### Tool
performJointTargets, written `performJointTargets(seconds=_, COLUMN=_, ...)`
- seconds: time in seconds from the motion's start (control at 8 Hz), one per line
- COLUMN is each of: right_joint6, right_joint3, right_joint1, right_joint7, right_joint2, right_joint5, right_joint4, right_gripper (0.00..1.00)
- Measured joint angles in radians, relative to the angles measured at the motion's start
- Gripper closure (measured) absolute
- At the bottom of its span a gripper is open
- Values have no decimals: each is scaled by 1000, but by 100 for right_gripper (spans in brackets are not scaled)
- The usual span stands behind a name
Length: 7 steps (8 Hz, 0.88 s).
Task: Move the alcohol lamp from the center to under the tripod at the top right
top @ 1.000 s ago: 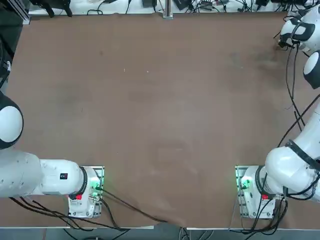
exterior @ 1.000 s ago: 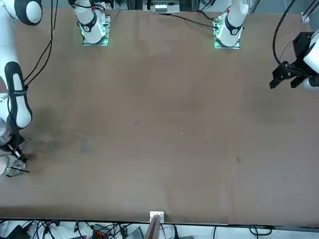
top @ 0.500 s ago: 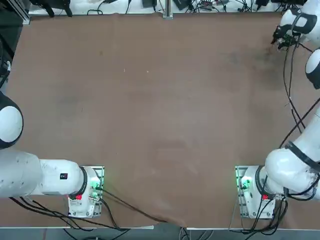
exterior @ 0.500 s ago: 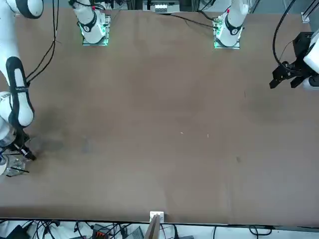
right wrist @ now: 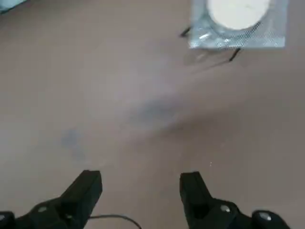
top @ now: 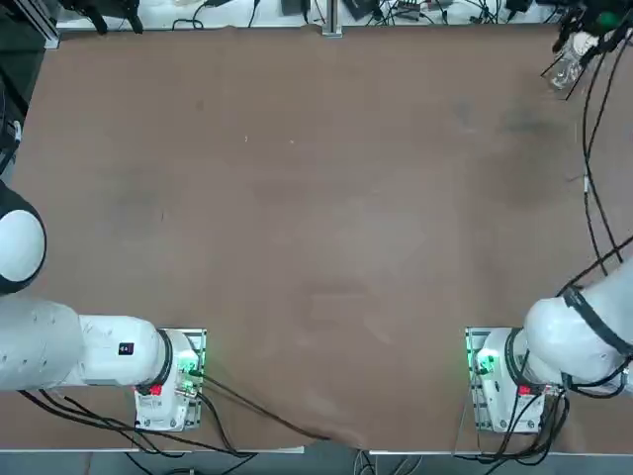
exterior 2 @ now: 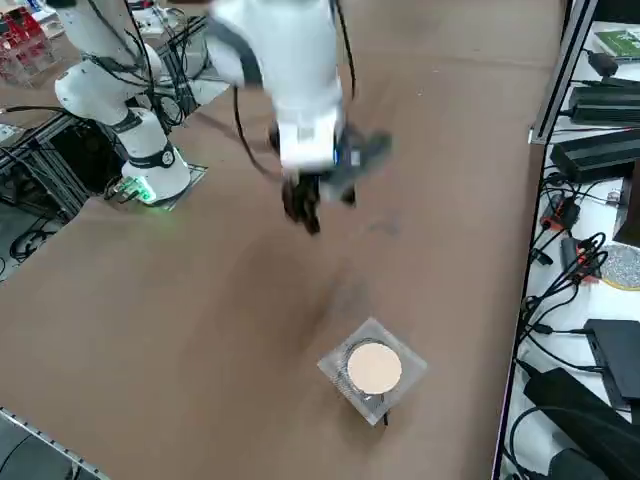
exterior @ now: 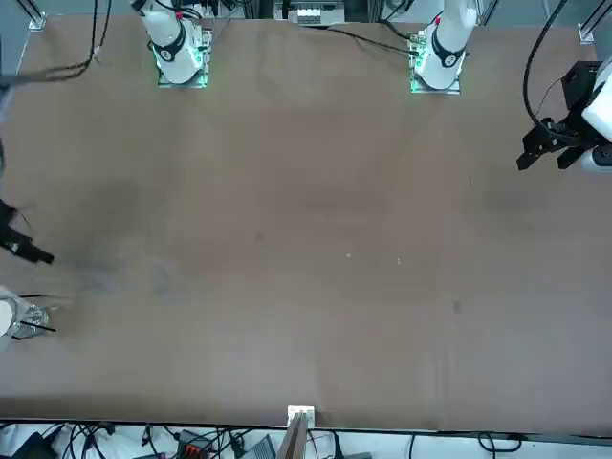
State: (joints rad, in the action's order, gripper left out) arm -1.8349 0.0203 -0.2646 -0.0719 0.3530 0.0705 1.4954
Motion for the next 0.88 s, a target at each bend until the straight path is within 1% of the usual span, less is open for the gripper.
performJointTargets(seconds=0.12, right_joint6=107, right_joint3=-4, right_joint1=41, right_joint7=1, right_joint2=-56, right_joint5=-5, right_joint4=-37, right_gripper=0)
performJointTargets(seconds=0.25, right_joint6=213, right_joint3=-6, right_joint1=90, right_joint7=0, right_joint2=-86, right_joint5=-11, right_joint4=-93, right_gripper=0)
performJointTargets(seconds=0.38, right_joint6=305, right_joint3=-7, right_joint1=140, right_joint7=-1, right_joint2=-98, right_joint5=-17, right_joint4=-154, right_gripper=0)
performJointTargets(seconds=0.5, right_joint6=354, right_joint3=-7, right_joint1=176, right_joint7=-1, right_joint2=-112, right_joint5=-21, right_joint4=-193, right_gripper=0)
performJointTargets(seconds=0.62, right_joint6=374, right_joint3=-7, right_joint1=203, right_joint7=-1, right_joint2=-135, right_joint5=-28, right_joint4=-208, right_gripper=0)
performJointTargets(seconds=0.88, right_joint6=391, right_joint3=-11, right_joint1=231, right_joint7=2, right_joint2=-199, right_joint5=-33, right_joint4=-179, right_gripper=0)
